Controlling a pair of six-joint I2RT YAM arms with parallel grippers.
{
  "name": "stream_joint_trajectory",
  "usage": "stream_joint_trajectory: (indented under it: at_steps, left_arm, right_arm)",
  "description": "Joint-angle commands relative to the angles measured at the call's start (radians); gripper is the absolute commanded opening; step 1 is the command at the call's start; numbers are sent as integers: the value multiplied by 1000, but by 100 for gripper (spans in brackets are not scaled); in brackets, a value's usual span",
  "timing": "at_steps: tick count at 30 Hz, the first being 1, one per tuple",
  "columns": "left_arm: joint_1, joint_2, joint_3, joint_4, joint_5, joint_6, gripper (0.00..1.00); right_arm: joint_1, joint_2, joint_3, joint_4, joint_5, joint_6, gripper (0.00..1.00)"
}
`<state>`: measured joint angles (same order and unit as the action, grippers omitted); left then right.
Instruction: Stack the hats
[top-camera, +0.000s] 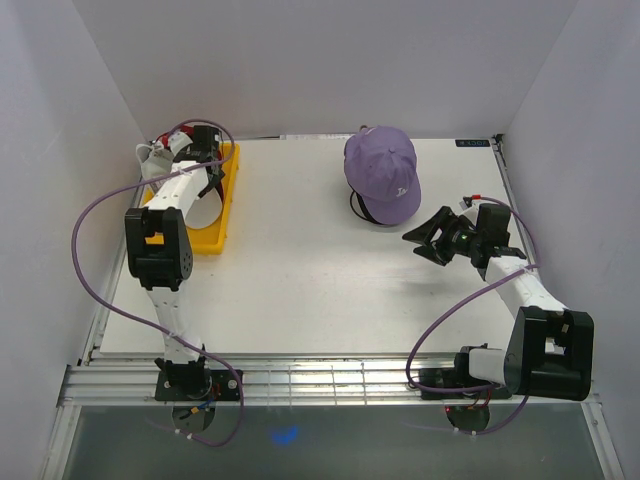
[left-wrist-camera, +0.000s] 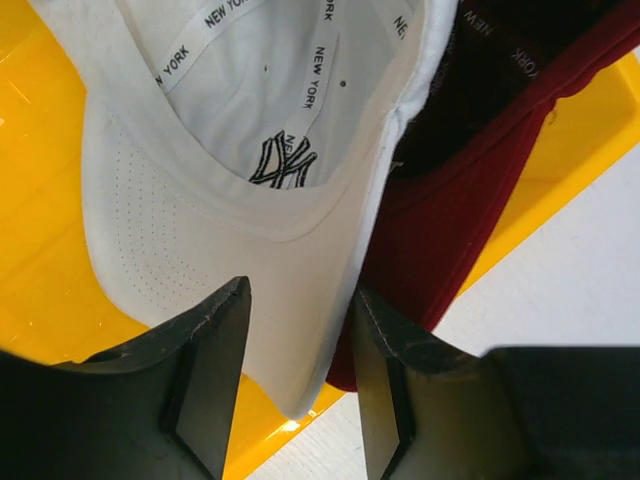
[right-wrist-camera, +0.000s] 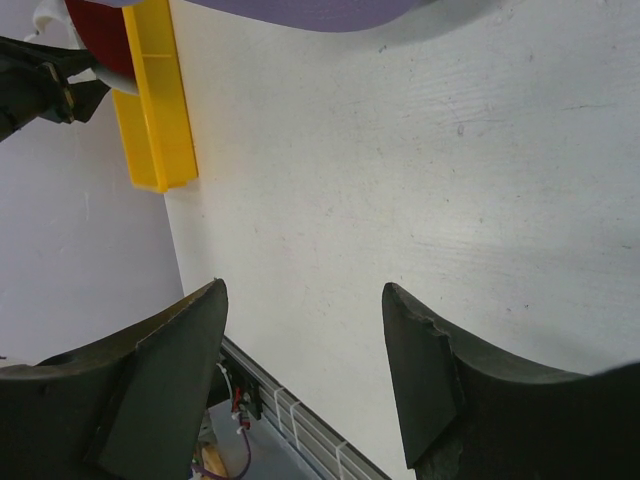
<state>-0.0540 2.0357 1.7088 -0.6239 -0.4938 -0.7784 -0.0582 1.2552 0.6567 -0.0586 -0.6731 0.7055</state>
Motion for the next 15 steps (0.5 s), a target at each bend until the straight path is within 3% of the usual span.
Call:
stream_joint_trajectory:
  at_steps: [1, 5, 9, 10, 15]
  left_arm:
    - [13, -23, -18, 1, -3, -7, 53]
    - [17, -28, -32, -8, -3, -2, 42]
    - [25, -54, -38, -19, -2, 8, 15]
    - [26, -60, -26, -34, -2, 13, 1]
    - [29, -149, 3, -86, -20, 21, 0]
  right_arm:
    - [3, -20, -5, 3, -20, -20, 69]
    - [3, -20, -9, 5, -23, -20, 69]
    - [3, -22, -9, 6, -23, -15, 69]
    - [3, -23, -8, 6, -25, -12, 69]
    - [3, -27, 7, 11, -25, 3, 69]
